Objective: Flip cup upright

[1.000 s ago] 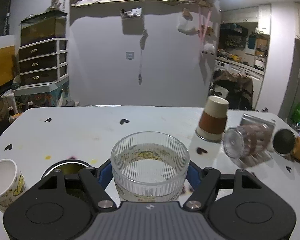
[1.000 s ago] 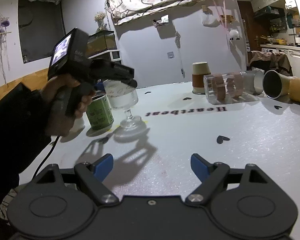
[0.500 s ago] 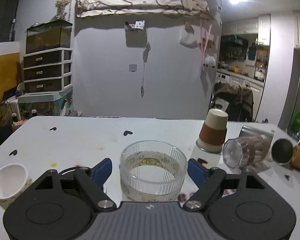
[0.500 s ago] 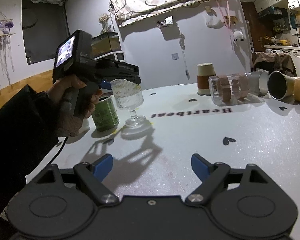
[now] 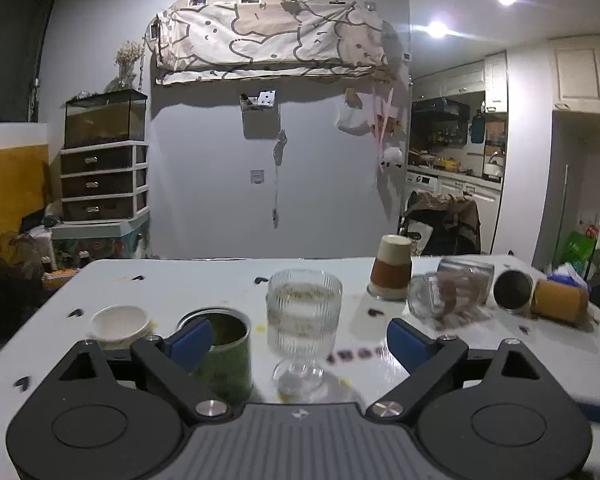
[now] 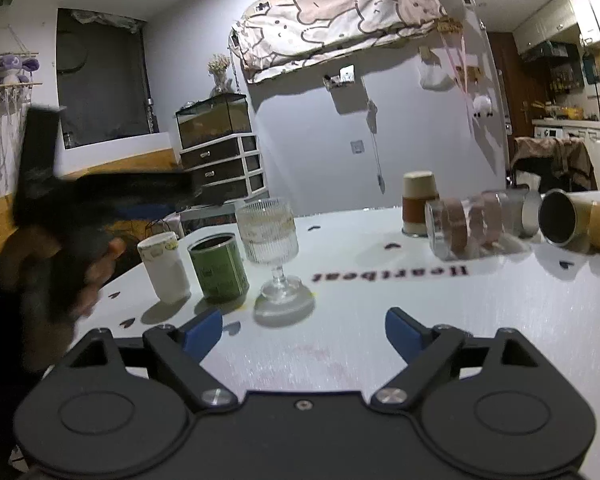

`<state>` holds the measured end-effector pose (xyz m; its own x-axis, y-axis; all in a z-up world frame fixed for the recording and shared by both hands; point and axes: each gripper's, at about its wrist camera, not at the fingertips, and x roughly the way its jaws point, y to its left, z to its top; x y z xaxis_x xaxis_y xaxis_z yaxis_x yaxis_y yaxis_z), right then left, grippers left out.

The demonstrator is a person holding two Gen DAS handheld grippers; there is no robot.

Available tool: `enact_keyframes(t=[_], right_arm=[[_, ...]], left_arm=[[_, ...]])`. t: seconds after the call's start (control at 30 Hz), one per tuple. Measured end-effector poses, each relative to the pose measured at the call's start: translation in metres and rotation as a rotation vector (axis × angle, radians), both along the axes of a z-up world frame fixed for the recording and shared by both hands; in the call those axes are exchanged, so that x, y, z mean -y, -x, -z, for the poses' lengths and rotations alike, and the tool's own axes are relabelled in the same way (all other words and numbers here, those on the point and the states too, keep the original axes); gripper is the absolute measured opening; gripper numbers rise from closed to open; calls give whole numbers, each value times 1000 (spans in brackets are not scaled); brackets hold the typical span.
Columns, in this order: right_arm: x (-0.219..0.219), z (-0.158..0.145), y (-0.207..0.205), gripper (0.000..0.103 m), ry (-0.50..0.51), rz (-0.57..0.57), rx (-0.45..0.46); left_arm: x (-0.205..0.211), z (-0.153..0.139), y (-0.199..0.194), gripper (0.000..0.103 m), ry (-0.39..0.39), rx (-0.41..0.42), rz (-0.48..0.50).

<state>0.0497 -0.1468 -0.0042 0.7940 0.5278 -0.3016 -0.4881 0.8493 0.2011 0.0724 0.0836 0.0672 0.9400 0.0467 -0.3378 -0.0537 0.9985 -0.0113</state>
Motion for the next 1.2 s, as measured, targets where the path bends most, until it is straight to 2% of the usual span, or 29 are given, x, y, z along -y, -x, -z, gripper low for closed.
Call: enact_keyframes(t=[0.2, 0.27, 0.5, 0.53, 0.73, 1.2], right_arm=[[-3, -9, 4, 90, -8, 5, 19], [-4, -11, 6, 95, -3, 9, 31], [-7, -19, 20, 100, 44, 21, 106], [-8, -19, 21, 103, 52, 26, 117], [-8, -19, 30, 103, 80, 70, 159], [-8, -19, 44, 103, 113, 77, 149]], left_arm=[[0, 9, 55, 101, -16, 33, -15], [0, 14, 72, 102, -17, 43, -33], [-7, 27, 105, 103, 16, 44, -91], [-7, 28, 109, 103, 21, 49, -93], [-5, 31, 122, 103, 13, 60, -108], [-4, 36, 129, 103, 29, 41, -146]])
